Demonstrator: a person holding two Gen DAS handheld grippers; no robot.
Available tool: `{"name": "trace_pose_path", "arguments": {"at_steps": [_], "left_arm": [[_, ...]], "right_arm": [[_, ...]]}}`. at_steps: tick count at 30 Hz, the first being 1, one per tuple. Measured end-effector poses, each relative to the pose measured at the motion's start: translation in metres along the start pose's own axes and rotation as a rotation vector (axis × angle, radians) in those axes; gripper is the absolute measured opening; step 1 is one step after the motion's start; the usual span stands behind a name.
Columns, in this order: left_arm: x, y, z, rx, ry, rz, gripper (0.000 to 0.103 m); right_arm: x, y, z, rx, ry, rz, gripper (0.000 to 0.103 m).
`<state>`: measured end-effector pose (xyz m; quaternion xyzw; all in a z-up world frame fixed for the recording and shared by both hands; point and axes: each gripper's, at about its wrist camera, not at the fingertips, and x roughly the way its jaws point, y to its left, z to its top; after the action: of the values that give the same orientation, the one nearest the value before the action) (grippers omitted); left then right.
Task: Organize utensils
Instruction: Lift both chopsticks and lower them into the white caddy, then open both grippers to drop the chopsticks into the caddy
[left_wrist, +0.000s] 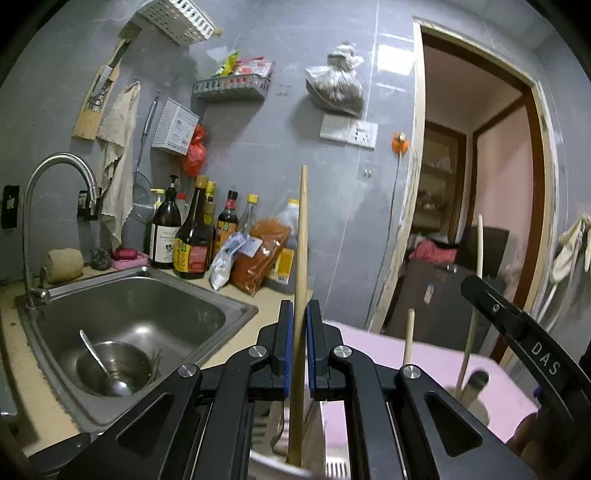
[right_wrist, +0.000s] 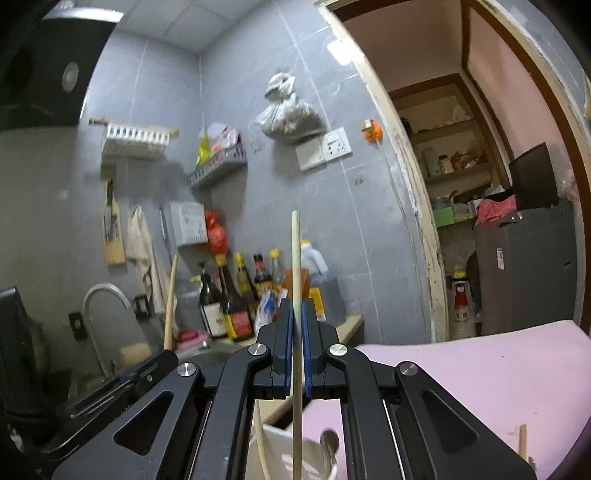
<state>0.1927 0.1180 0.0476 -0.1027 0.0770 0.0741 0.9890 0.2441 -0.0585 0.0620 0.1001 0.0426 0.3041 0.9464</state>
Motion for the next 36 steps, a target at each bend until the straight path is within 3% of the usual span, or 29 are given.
{"name": "trace_pose_path", "arguments": {"at_steps": [7,14,17,19,20,23,25,27,29,33,35,36], "left_arm": [[0.002,-0.006,-0.011,0.041,0.114,0.003,0.005],[-0.004,-0.007,-0.012,0.042,0.163,-0.004,0.006],[-0.008,-0.005,-0.008,0.033,0.164,-0.017,0.015],[-0.012,-0.004,-0.005,0.014,0.157,-0.027,0.029],[-0.014,-0.003,-0.004,0.001,0.151,-0.034,0.029],[-0.018,-0.002,0.003,-0.009,0.147,-0.041,0.03],[-0.022,-0.003,0.008,-0.012,0.141,-0.047,0.037],[-0.026,-0.003,0.011,-0.02,0.132,-0.056,0.041],[-0.031,-0.005,0.016,-0.022,0.122,-0.067,0.046],[-0.038,-0.014,0.022,-0.014,0.112,-0.096,0.06],[-0.042,-0.021,0.024,-0.005,0.109,-0.116,0.07],[-0.044,-0.025,0.024,0.0,0.104,-0.127,0.075]], "right_arm": [[-0.004,-0.001,-0.008,-0.028,0.11,0.011,0.003],[-0.006,-0.008,-0.013,-0.015,0.194,0.024,0.005],[-0.01,-0.009,-0.014,-0.022,0.204,0.026,0.009],[-0.012,-0.009,-0.013,-0.025,0.206,0.031,0.015],[-0.014,-0.009,-0.012,-0.025,0.203,0.035,0.021],[-0.02,-0.007,-0.007,-0.038,0.186,0.04,0.022],[-0.025,-0.006,-0.003,-0.052,0.173,0.037,0.025],[-0.032,-0.006,0.004,-0.06,0.153,0.031,0.031],[-0.04,-0.007,0.009,-0.068,0.131,0.011,0.048],[-0.059,-0.014,0.023,-0.083,0.1,-0.036,0.061],[-0.07,-0.021,0.028,-0.082,0.085,-0.05,0.079],[-0.076,-0.024,0.031,-0.083,0.08,-0.06,0.084]]}}
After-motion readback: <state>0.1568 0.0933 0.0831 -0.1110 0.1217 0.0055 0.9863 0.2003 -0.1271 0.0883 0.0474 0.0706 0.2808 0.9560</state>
